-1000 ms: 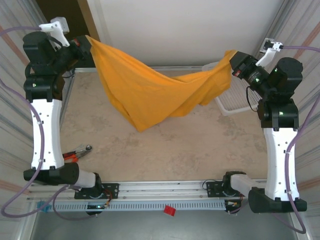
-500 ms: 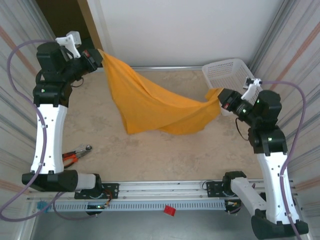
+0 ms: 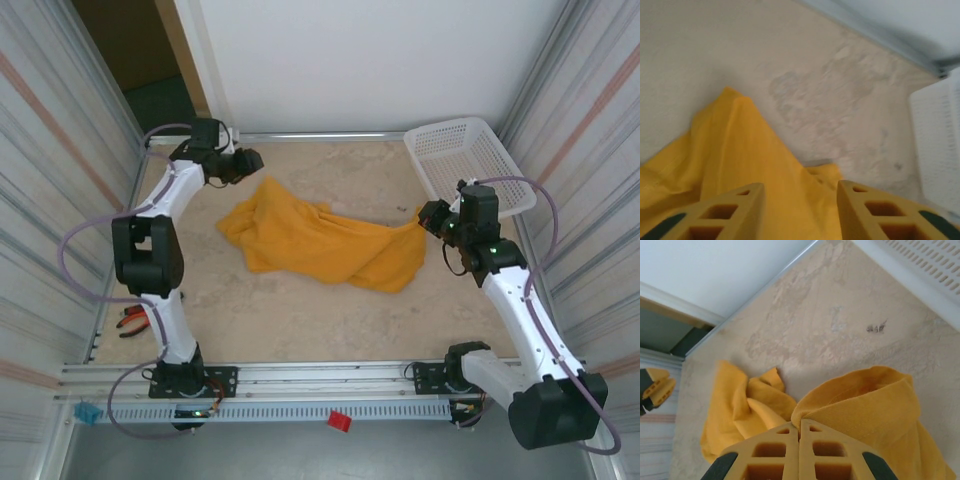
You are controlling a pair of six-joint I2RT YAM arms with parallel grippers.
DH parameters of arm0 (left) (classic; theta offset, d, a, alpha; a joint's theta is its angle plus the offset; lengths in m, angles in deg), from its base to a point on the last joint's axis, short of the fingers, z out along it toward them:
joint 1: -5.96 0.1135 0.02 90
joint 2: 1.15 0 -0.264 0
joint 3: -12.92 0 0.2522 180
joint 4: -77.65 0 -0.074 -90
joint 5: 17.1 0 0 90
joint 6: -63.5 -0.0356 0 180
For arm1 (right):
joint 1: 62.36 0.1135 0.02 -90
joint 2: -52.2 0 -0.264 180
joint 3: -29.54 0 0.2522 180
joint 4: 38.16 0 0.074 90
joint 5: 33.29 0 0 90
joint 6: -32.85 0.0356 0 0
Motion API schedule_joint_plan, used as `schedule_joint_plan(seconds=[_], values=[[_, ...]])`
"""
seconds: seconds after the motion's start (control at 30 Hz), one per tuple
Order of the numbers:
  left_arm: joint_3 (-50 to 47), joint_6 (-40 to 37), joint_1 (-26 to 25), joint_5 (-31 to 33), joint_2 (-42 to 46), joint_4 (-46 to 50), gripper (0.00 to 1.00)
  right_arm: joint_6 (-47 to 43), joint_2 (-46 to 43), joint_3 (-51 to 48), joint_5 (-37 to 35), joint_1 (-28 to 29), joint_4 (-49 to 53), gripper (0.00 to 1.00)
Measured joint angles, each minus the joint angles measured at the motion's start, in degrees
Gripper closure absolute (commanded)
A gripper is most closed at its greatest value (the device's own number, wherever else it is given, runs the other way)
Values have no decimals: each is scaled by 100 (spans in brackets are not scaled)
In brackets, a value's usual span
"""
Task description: Fold the inside-out t-shirt
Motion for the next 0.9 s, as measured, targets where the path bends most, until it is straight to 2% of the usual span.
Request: schedule_joint_plan(seconds=[0.1,0.3,0.4,0.53,0.9], values=[[-326,-114,0,127,358,-109,50,-94,120,2,-50,-2,-44,100],[-2498,-162,-127,380,2476,-474,43,-238,127,0,-31,0,-81,100],[-3429,-107,-275,568,3058,-579,40,-258,127,0,-22,0,-81,100],[-4065,-35,-323,758,2946,-621,40,-258,127,2,-22,0,-87,100],[-4033,-37,-354,1019,2109,-953,42,-258,127,120,-17,0,-120,100]])
